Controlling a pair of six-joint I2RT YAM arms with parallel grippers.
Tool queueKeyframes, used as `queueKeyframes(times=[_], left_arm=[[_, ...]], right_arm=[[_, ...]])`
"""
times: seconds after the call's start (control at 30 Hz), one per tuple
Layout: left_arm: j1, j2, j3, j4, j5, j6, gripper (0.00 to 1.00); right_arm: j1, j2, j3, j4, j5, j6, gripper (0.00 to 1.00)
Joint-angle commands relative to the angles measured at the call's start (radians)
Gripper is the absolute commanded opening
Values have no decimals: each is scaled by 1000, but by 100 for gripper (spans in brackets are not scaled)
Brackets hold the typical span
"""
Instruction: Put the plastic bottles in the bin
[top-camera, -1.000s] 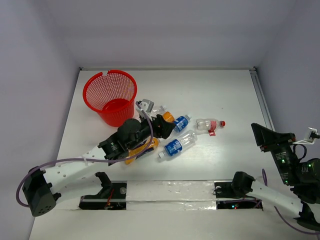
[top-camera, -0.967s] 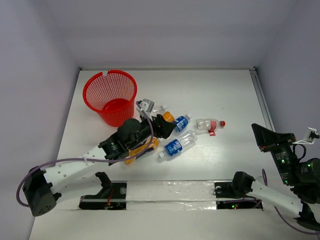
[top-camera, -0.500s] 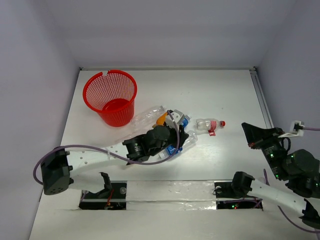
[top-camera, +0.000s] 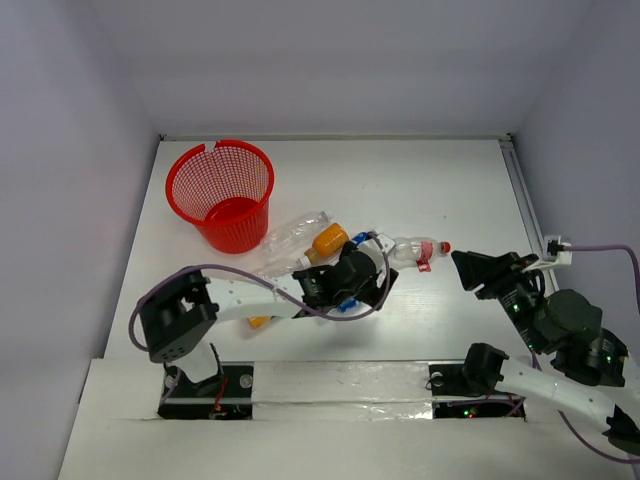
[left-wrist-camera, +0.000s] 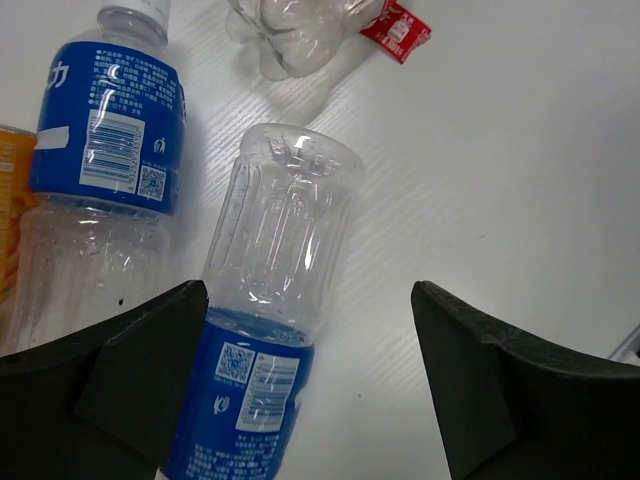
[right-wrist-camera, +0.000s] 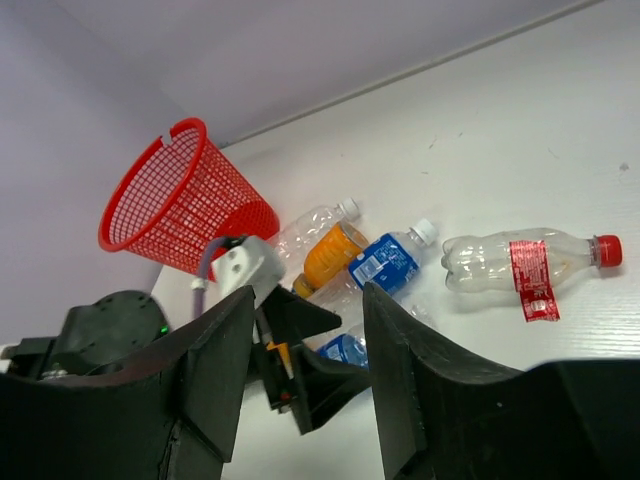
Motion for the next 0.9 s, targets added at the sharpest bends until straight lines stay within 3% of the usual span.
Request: queueKeyframes(times=[0.0, 0.43, 0.5, 0.6, 0.73, 0.87], left_arm=[[27, 59, 61, 5, 45, 52, 81], [78, 282, 175, -2, 113, 93, 78], [78, 293, 172, 10, 139, 88, 77], [78, 273, 150, 33, 139, 78, 70], [78, 192, 120, 42, 147, 55, 52], [78, 31, 63, 70, 147, 23, 46]], right_arm=[[-2, 3, -12, 17, -22, 9, 53], [-2, 28, -33, 31, -69, -2, 54], [-2, 36, -35, 39, -82, -8, 58], [-2, 62, -38, 45, -98, -8, 62], [-2, 83, -36, 47, -102, -2, 64], [-2, 63, -36, 62, -115, -7, 63]])
